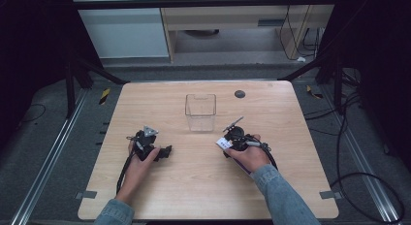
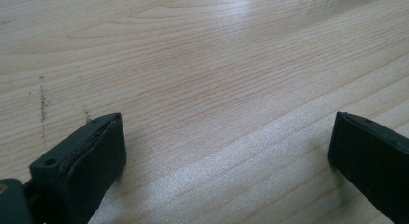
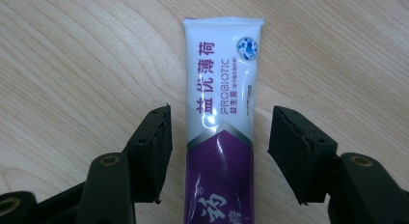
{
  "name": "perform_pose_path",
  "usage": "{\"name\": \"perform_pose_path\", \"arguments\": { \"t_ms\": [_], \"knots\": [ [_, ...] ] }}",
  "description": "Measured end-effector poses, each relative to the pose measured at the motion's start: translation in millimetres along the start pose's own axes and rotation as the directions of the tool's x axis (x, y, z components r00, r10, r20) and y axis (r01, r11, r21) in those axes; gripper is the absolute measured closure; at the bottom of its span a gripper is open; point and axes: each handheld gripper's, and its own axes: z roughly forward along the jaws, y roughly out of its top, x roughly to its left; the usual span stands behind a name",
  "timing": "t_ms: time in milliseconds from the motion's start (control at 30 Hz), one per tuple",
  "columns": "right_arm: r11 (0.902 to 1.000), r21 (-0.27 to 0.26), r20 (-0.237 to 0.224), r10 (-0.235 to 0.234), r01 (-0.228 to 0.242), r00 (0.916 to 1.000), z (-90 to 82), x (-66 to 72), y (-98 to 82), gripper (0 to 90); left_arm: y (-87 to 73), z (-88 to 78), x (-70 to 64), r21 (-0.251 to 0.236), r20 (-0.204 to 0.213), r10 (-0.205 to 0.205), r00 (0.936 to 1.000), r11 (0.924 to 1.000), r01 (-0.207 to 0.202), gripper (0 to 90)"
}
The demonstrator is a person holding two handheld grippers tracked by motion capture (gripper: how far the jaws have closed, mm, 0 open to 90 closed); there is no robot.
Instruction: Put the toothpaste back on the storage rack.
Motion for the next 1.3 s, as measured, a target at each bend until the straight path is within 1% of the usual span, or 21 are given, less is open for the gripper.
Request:
{"name": "perform_pose_path", "arguments": {
  "t_ms": [67, 133, 167, 333, 367, 600, 800, 900, 967, 1133, 1300],
  "knots": [
    [0.9999, 0.016, -0.005, 0.005, -0.005, 1.0, 3.1, 0.1, 0.2, 42.5, 0.1, 0.1, 0.1, 0.0, 0.001, 0.001, 1.0, 1.0, -0.001, 0.0],
    [0.9998, 0.018, -0.006, 0.007, -0.007, 1.0, 3.8, -0.1, 0.3, 43.0, 0.1, 0.1, 0.1, 0.0, 0.001, 0.001, 1.0, 1.0, -0.001, 0.0],
    [0.9995, 0.028, -0.009, 0.017, -0.017, 0.9998, 4.9, -0.6, 0.6, 44.3, 0.1, 0.0, 0.1, 0.0, 0.001, 0.001, 1.0, 1.0, -0.001, 0.0],
    [0.9991, 0.04, -0.015, 0.013, -0.013, 0.9998, 6.2, -1.0, 0.5, 46.0, 0.1, 0.0, 0.2, 0.001, 0.002, 0.002, 1.0, 1.0, -0.002, 0.0],
    [0.9987, 0.047, -0.016, 0.02, -0.019, 0.9997, 6.5, -1.3, 0.3, 46.7, 0.1, 0.0, 0.2, 0.001, 0.002, 0.002, 1.0, 1.0, -0.002, 0.0],
    [0.998, 0.057, -0.033, 0.029, -0.027, 0.9991, 6.5, -3.4, 0.0, 48.9, 0.1, 0.1, 0.3, 0.0, 0.002, 0.002, 1.0, 1.0, -0.002, 0.0],
    [0.997, 0.073, -0.027, 0.028, -0.026, 0.9992, 6.0, -2.6, 1.5, 53.0, 0.2, 0.1, 0.3, 0.001, 0.003, 0.002, 1.0, 1.0, -0.002, 0.0],
    [0.997, 0.077, -0.011, 0.009, -0.009, 0.9999, 6.6, -0.8, 2.1, 54.3, 0.2, 0.1, 0.3, 0.001, 0.003, 0.003, 1.0, 1.0, -0.003, 0.0],
    [0.9963, 0.084, -0.008, 0.016, -0.015, 0.9998, 6.3, 0.0, 2.7, 54.6, 0.2, 0.1, 0.3, 0.001, 0.003, 0.003, 1.0, 1.0, -0.003, 0.0],
    [0.9955, 0.094, -0.006, 0.012, -0.012, 0.9999, 6.6, -0.5, 4.0, 55.1, 0.2, 0.1, 0.4, 0.001, 0.003, 0.003, 1.0, 1.0, -0.003, 0.0],
    [0.9951, 0.097, -0.008, 0.019, -0.018, 0.9998, 6.2, -0.6, 4.5, 57.6, 0.2, 0.2, 0.4, 0.001, 0.003, 0.003, 1.0, 1.0, -0.003, 0.0]
  ]
}}
